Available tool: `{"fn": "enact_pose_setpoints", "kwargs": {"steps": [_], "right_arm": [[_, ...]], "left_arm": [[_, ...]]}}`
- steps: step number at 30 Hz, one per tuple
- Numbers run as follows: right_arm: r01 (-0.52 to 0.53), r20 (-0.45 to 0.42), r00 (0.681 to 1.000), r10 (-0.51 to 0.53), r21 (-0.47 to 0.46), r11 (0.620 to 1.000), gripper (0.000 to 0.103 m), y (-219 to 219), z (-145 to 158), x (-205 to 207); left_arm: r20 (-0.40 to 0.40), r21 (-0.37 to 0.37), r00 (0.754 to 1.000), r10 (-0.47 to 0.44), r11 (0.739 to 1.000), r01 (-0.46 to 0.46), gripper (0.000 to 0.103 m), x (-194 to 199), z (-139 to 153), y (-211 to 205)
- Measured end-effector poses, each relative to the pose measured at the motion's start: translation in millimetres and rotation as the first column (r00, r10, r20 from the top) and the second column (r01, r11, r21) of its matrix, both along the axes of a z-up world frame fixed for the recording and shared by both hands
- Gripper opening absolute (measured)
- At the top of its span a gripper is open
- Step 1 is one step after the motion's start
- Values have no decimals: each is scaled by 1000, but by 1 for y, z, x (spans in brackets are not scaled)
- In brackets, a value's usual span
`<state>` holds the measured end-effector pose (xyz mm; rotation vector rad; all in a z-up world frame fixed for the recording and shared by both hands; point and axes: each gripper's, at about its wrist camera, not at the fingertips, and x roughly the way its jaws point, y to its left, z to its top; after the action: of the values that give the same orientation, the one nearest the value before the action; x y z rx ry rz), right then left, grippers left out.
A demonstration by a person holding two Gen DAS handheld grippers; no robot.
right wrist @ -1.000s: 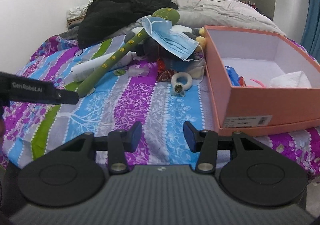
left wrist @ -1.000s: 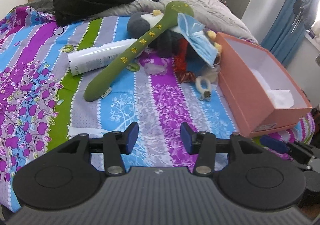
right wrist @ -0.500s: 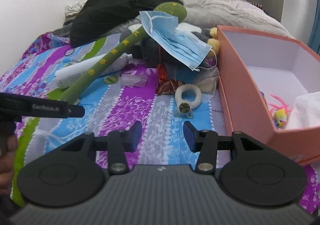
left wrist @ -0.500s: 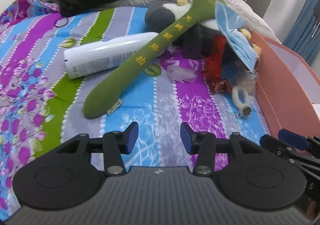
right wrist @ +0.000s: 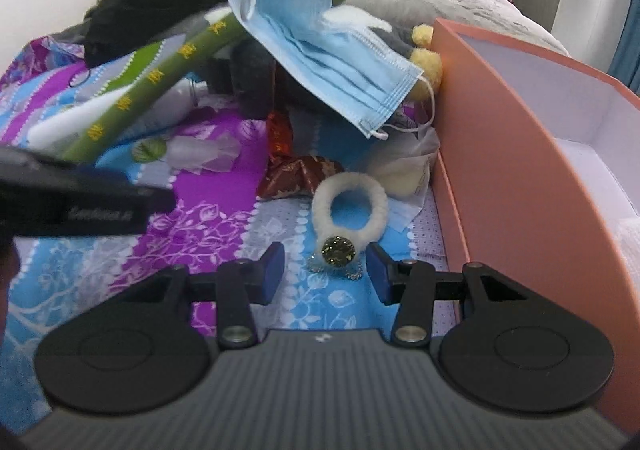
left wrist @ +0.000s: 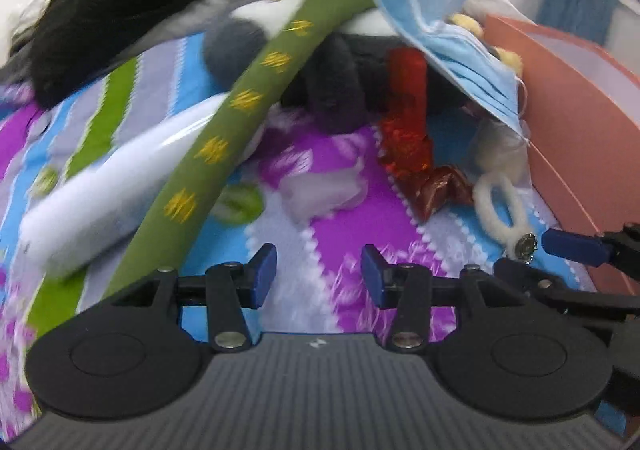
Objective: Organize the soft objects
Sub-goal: 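Reach the right tool to the white fluffy hair tie while the left reaches the clear wrapper, then close the right gripper on the hair tie while the left closes on the clear wrapper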
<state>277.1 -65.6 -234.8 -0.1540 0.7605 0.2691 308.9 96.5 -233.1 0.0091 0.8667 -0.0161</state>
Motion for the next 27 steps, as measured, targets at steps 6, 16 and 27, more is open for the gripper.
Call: {"fn": "enact_pose_setpoints", "kwargs": {"steps": [6, 16, 27], "right_arm": [[23, -8, 1000, -23, -24, 999, 48, -1, -10, 11], [37, -41, 999, -35, 40, 999, 36, -7, -19, 30], [27, -57, 998, -24, 52, 998, 36, -5, -15, 25]], "left_arm": [[32, 109, 999, -42, 993, 38, 61, 27, -6, -12], [14, 255, 992, -129, 959, 121, 66, 55, -17, -25], [-9, 208, 993, -114, 972, 113, 38, 56, -15, -19]]}}
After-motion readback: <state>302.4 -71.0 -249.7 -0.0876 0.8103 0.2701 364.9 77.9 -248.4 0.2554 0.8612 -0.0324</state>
